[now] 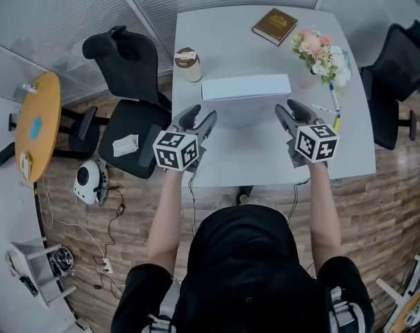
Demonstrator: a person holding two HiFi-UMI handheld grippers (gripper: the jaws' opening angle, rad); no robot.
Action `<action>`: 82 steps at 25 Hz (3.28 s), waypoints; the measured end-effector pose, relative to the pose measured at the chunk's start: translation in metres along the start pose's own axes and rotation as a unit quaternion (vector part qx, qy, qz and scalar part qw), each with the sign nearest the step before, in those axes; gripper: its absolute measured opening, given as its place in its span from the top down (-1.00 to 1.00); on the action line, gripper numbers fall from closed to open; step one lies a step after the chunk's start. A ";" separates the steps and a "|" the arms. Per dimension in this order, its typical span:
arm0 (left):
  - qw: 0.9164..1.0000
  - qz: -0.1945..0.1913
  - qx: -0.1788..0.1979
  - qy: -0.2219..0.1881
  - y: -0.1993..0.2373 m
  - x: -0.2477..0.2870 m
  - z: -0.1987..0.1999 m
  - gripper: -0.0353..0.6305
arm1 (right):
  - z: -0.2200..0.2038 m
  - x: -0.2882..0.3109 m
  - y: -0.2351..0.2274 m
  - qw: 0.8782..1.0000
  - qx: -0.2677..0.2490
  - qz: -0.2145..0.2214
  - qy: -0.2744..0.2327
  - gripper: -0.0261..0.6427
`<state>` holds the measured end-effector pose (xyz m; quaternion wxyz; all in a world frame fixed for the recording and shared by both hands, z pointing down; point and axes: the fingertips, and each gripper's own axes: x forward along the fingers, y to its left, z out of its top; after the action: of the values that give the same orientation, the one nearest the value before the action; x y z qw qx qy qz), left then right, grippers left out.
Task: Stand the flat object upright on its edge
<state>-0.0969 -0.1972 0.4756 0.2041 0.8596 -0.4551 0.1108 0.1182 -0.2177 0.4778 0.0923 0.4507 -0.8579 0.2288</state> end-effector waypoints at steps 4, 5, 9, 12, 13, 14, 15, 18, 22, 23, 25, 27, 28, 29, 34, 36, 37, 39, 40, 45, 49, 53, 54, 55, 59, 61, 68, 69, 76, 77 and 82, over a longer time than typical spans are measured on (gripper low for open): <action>1.000 -0.009 -0.003 0.000 -0.005 -0.014 -0.007 0.20 | -0.014 -0.012 0.012 1.000 0.007 -0.007 0.004 0.33; 1.000 -0.012 -0.003 -0.002 -0.008 -0.018 -0.009 0.20 | -0.017 -0.016 0.016 1.000 0.008 -0.008 0.004 0.34; 1.000 -0.019 -0.003 -0.012 -0.019 -0.034 -0.015 0.22 | -0.030 -0.034 0.033 1.000 0.010 -0.012 0.003 0.36; 1.000 -0.022 0.002 -0.020 -0.033 -0.049 -0.023 0.24 | -0.041 -0.053 0.047 1.000 0.012 -0.015 0.000 0.39; 0.999 -0.024 0.003 -0.023 -0.039 -0.055 -0.024 0.25 | -0.043 -0.059 0.051 1.000 0.013 -0.016 -0.002 0.40; 0.999 -0.028 0.002 -0.026 -0.045 -0.061 -0.026 0.26 | -0.046 -0.067 0.056 1.000 0.012 -0.017 -0.005 0.40; 0.999 -0.033 0.001 -0.030 -0.051 -0.068 -0.027 0.26 | -0.048 -0.075 0.062 1.000 0.011 -0.017 -0.008 0.40; 0.998 -0.044 0.003 -0.042 -0.069 -0.091 -0.029 0.26 | -0.053 -0.095 0.078 1.000 0.011 -0.019 -0.021 0.42; 0.997 -0.052 0.010 -0.055 -0.086 -0.122 -0.031 0.28 | -0.052 -0.118 0.103 0.999 0.010 -0.018 -0.044 0.47; 0.997 -0.053 0.011 -0.060 -0.090 -0.130 -0.031 0.29 | -0.052 -0.124 0.110 0.999 0.008 -0.016 -0.050 0.50; 0.996 -0.054 0.011 -0.069 -0.097 -0.147 -0.031 0.30 | -0.051 -0.137 0.126 0.998 0.004 -0.011 -0.060 0.55; 0.995 -0.055 0.013 -0.078 -0.104 -0.165 -0.029 0.32 | -0.049 -0.149 0.141 0.998 0.000 -0.007 -0.069 0.57; 0.995 -0.055 0.016 -0.082 -0.107 -0.173 -0.028 0.33 | -0.047 -0.155 0.149 0.997 -0.002 -0.007 -0.074 0.57; 0.995 -0.055 0.019 -0.086 -0.110 -0.181 -0.028 0.34 | -0.044 -0.161 0.156 0.997 -0.004 -0.007 -0.080 0.57; 0.992 -0.055 0.032 -0.105 -0.120 -0.214 -0.028 0.42 | -0.035 -0.189 0.193 0.994 -0.026 -0.010 -0.109 0.60; 0.991 -0.057 0.032 -0.114 -0.124 -0.225 -0.026 0.48 | -0.033 -0.200 0.207 0.992 -0.039 -0.013 -0.119 0.63; 0.991 -0.059 0.032 -0.118 -0.127 -0.231 -0.025 0.49 | -0.033 -0.205 0.214 0.991 -0.044 -0.014 -0.122 0.63; 0.989 -0.058 0.032 -0.129 -0.132 -0.243 -0.023 0.53 | -0.031 -0.214 0.224 0.990 -0.054 -0.017 -0.129 0.65; 0.989 -0.056 0.029 -0.136 -0.134 -0.248 -0.021 0.54 | -0.029 -0.218 0.227 0.989 -0.057 -0.018 -0.133 0.67; 0.984 -0.053 0.017 -0.167 -0.144 -0.268 -0.014 0.64 | -0.021 -0.235 0.238 0.986 -0.062 -0.022 -0.153 0.71; 0.983 -0.047 0.027 -0.173 -0.146 -0.277 -0.009 0.70 | -0.017 -0.241 0.243 0.984 -0.065 -0.020 -0.162 0.73; 0.984 -0.046 0.030 -0.172 -0.148 -0.282 -0.008 0.74 | -0.015 -0.247 0.247 0.983 -0.052 -0.019 -0.177 0.78; 0.984 -0.047 0.029 -0.171 -0.149 -0.281 -0.009 0.75 | -0.015 -0.248 0.247 0.982 -0.048 -0.018 -0.180 0.79; 0.984 -0.049 0.029 -0.170 -0.151 -0.280 -0.009 0.77 | -0.016 -0.249 0.246 0.982 -0.045 -0.017 -0.182 0.82; 0.983 -0.054 0.034 -0.171 -0.159 -0.280 -0.007 0.79 | -0.017 -0.253 0.247 0.981 -0.043 -0.013 -0.188 0.87; 0.983 -0.054 0.037 -0.172 -0.162 -0.282 -0.005 0.79 | -0.017 -0.256 0.248 0.981 -0.044 -0.011 -0.187 0.87; 0.983 -0.051 0.038 -0.173 -0.167 -0.282 -0.005 0.79 | -0.021 -0.260 0.250 0.981 -0.051 -0.010 -0.186 0.87; 0.983 -0.051 0.037 -0.174 -0.168 -0.281 -0.005 0.79 | -0.023 -0.260 0.251 0.981 -0.056 -0.009 -0.184 0.88; 0.983 -0.048 0.039 -0.171 -0.170 -0.279 -0.008 0.79 | -0.025 -0.265 0.248 0.982 -0.062 -0.013 -0.176 0.88; 0.983 -0.048 0.040 -0.170 -0.170 -0.279 -0.008 0.79 | -0.025 -0.265 0.248 0.982 -0.064 -0.014 -0.176 0.88; 0.984 -0.050 0.040 -0.168 -0.172 -0.281 -0.009 0.79 | -0.024 -0.266 0.253 0.982 -0.070 -0.007 -0.175 0.88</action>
<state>-0.1124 0.1002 0.3352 0.0950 0.8952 -0.4346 -0.0276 0.0647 0.1121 0.3237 -0.0262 0.4826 -0.8713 0.0853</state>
